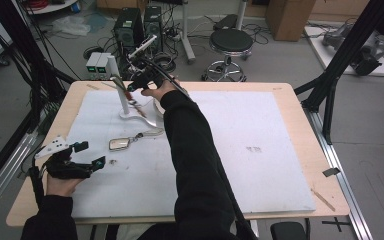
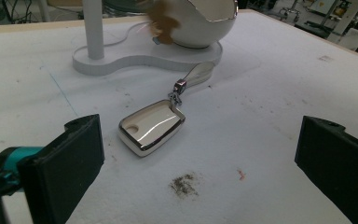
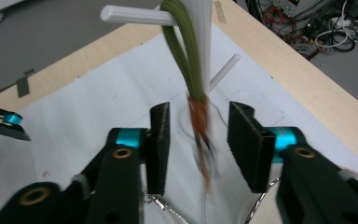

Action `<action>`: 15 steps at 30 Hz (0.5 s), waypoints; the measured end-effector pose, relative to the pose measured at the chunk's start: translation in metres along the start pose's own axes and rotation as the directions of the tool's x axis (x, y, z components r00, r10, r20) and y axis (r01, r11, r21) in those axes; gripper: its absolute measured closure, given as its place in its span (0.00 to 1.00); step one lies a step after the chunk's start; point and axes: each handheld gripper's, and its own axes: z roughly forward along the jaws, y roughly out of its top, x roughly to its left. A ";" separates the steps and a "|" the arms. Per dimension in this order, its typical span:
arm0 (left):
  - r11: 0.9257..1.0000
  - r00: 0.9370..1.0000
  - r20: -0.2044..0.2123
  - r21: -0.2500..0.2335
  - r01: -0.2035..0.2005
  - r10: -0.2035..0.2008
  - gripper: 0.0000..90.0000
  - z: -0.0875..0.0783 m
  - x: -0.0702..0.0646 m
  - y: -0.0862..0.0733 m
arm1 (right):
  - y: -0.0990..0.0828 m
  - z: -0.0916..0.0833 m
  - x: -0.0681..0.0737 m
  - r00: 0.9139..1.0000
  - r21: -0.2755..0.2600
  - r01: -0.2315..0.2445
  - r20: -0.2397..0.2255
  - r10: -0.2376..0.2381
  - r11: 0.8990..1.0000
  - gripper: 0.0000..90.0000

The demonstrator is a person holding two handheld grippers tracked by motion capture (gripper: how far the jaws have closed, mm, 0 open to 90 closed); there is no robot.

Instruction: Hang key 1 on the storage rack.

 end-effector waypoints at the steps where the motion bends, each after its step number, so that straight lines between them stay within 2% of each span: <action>1: 1.000 1.000 0.001 0.000 0.000 0.000 0.02 0.000 0.000 0.000 | -0.001 -0.002 0.000 1.000 -0.003 -0.007 0.003 0.007 1.000 0.59; 5: 1.000 1.000 0.001 -0.001 0.003 -0.003 0.02 0.000 0.000 0.000 | -0.004 -0.016 -0.005 0.998 -0.026 -0.047 0.033 0.048 0.999 0.38; 8: 1.000 1.000 -0.001 0.001 0.007 -0.007 0.02 0.000 0.001 0.000 | -0.007 -0.025 -0.010 0.997 -0.035 -0.064 0.036 0.065 0.997 0.17; 9: 1.000 1.000 -0.003 0.002 0.007 -0.007 0.02 0.001 0.002 0.000 | -0.008 -0.027 -0.011 0.998 -0.031 -0.063 0.026 0.064 0.998 0.07; 10: 1.000 1.000 -0.004 0.000 0.008 -0.008 0.02 0.001 0.002 0.000 | -0.010 -0.029 -0.011 0.999 -0.025 -0.040 0.032 0.041 0.999 0.01; 13: 1.000 1.000 -0.005 -0.001 0.009 -0.009 0.02 0.002 0.003 0.000 | -0.018 -0.036 -0.012 0.997 -0.020 -0.011 0.077 0.012 1.000 0.01; 15: 1.000 1.000 -0.007 -0.003 0.008 -0.008 0.02 0.002 0.003 0.000 | -0.028 -0.045 -0.018 0.997 -0.040 -0.021 0.073 0.024 0.999 0.01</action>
